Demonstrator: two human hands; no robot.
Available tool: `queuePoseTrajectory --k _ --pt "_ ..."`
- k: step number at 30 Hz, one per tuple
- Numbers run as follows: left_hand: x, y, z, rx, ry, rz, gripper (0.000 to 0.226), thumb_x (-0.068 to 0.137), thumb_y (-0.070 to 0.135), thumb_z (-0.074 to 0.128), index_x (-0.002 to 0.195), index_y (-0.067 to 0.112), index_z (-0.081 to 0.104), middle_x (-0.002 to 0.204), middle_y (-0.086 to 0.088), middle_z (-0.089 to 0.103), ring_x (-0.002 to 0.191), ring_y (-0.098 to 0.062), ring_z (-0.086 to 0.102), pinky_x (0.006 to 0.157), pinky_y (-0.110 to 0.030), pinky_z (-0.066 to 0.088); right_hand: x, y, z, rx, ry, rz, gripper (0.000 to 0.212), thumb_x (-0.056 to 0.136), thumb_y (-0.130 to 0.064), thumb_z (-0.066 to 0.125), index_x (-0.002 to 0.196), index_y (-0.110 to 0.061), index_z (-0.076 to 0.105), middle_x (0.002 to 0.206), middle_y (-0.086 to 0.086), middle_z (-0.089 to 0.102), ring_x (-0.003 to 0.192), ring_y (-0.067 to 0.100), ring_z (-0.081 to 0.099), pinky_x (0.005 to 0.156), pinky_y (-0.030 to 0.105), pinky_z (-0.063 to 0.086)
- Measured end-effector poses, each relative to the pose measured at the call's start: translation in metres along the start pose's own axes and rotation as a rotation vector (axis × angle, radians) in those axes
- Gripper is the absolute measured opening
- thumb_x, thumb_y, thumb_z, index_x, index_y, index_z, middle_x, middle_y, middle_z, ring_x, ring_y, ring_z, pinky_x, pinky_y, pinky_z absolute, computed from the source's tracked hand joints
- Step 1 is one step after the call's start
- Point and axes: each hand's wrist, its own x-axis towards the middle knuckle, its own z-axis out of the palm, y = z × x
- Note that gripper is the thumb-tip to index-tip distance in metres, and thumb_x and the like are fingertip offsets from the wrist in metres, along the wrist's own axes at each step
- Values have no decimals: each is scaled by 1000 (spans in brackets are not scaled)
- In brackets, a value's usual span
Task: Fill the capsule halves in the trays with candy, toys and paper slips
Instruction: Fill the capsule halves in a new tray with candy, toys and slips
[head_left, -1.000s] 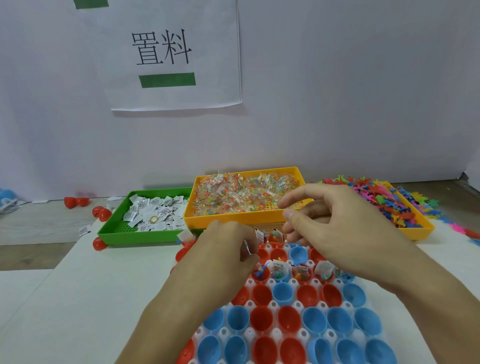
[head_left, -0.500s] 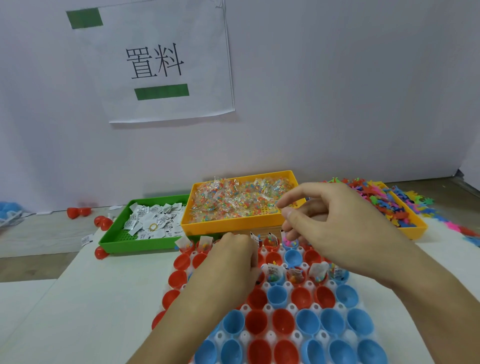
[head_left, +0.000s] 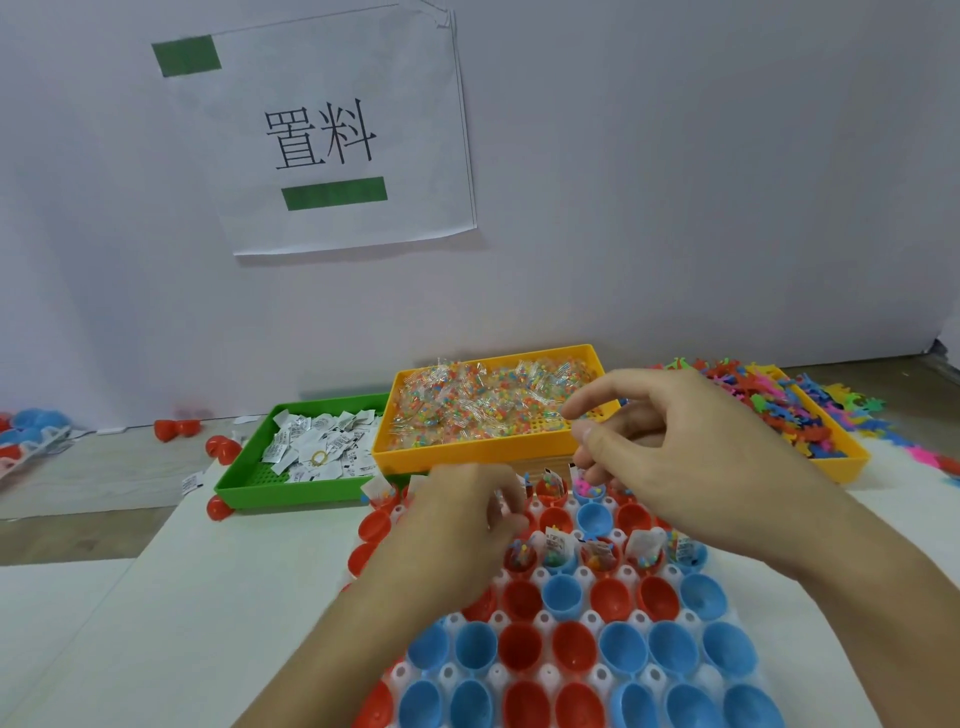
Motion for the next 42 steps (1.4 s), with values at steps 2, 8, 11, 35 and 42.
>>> queuePoseTrajectory --k 2,8,11,35,42 --pt "2 -12 -13 -56 122 -22 19 91 14 64 81 30 61 72 10 61 60 -2 55 54 -12 39 0 1 -1 1 -6 1 7 94 -30 62 94 -36 66 74 -10 75 71 6 72 78 38 60" --pt "39 -102 -54 4 521 -533 16 84 2 56 84 12 68 93 -11 71 76 -23 58 68 -28 42 0 2 -7 -18 4 -15 7 94 -32 61 96 -37 65 74 -14 75 70 4 71 73 35 61" --pt "58 -135 -54 48 281 -567 11 89 13 64 95 10 73 99 -11 71 73 -19 59 67 -27 42 0 1 -6 -11 -6 -21 7 94 -32 61 95 -38 65 74 -15 75 70 3 71 73 32 60" --pt "76 -142 -46 8 175 -622 20 89 -7 51 98 3 65 93 -19 59 92 -38 61 74 -36 47 1 5 -4 -56 -39 -6 9 92 -35 64 100 -41 65 78 -18 74 73 2 70 80 35 58" --pt "67 -135 -49 100 247 -556 26 94 15 63 77 -3 69 69 -15 59 60 -23 48 52 -27 37 0 5 -4 -72 -41 -8 9 93 -37 64 100 -42 65 80 -19 73 75 0 70 80 32 58"
